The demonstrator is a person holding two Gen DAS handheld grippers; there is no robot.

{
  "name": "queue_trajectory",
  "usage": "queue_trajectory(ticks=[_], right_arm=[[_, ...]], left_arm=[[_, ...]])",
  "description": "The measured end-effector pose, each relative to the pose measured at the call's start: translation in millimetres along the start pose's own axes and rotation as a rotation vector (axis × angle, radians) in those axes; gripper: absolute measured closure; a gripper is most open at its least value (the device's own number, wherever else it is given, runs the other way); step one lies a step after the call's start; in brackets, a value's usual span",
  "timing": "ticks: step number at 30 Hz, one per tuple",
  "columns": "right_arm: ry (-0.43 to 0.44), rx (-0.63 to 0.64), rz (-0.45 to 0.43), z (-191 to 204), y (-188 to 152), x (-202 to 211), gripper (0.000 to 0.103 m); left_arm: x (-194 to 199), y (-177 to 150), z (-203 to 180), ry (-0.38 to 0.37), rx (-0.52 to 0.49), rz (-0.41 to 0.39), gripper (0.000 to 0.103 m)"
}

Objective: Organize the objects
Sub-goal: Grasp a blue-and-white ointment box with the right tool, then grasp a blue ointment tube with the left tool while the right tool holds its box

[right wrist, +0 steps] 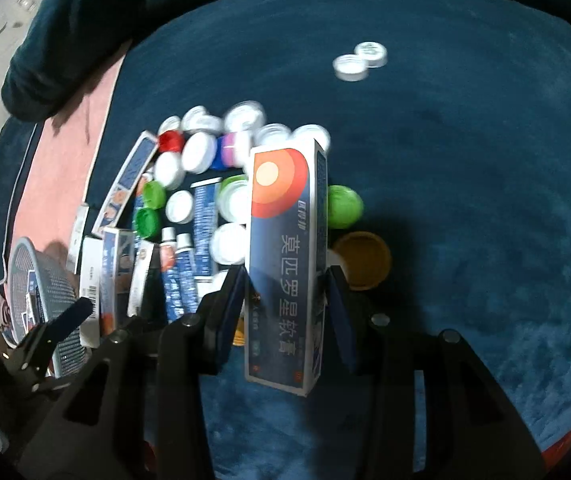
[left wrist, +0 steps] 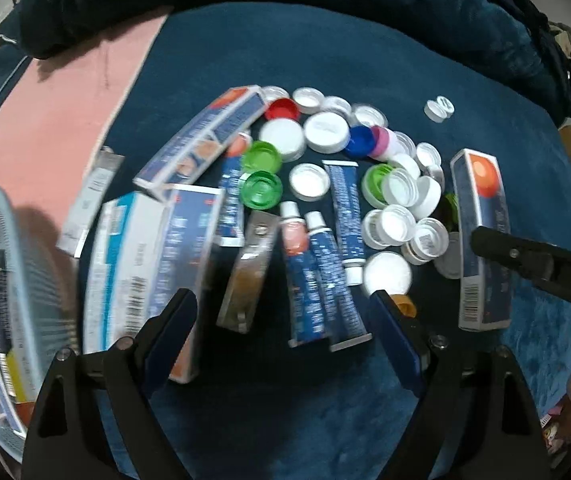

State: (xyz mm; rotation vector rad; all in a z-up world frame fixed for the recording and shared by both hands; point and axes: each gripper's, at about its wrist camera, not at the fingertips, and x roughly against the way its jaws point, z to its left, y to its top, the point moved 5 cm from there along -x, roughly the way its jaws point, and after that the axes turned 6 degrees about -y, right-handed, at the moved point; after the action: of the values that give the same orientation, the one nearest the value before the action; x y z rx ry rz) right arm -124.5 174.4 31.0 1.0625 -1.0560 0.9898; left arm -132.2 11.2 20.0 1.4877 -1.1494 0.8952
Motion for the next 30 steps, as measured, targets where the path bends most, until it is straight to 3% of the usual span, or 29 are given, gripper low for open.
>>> queue_trajectory(ticks=[4,6,9,17,28,30], right_arm=[[0.004,-0.014,-0.001,-8.1,2.5,0.4,0.06],[0.005,-0.012,0.003,-9.4,3.2,-0.6,0.06],[0.006,-0.004,0.008,-8.5,2.4,-2.3,0.06],[0.013,0.0,0.018,-7.1,2.5,-6.6,0.06],[0.014,0.005,0.021,-5.0,1.0,-7.9,0.06],[0.012,0.002,0.023,-6.1,1.1,-8.8,0.06]], left_arm=[[-14.0,-1.2,-16.9,-0.073,0.008,0.028,0.016],[-23.9,-2.2,-20.7,-0.116,0.034,0.058,0.034],[-37.0,-5.7,-18.2,-0.103,0.047,0.099,0.054],[-33.2,-1.6,-17.1,-0.097,0.069,0.079,0.073],[-38.8,0.7,-8.3,0.021,0.072,0.059,0.073],[-45.4,0.9,-6.9,0.011,0.079,0.067,0.073]])
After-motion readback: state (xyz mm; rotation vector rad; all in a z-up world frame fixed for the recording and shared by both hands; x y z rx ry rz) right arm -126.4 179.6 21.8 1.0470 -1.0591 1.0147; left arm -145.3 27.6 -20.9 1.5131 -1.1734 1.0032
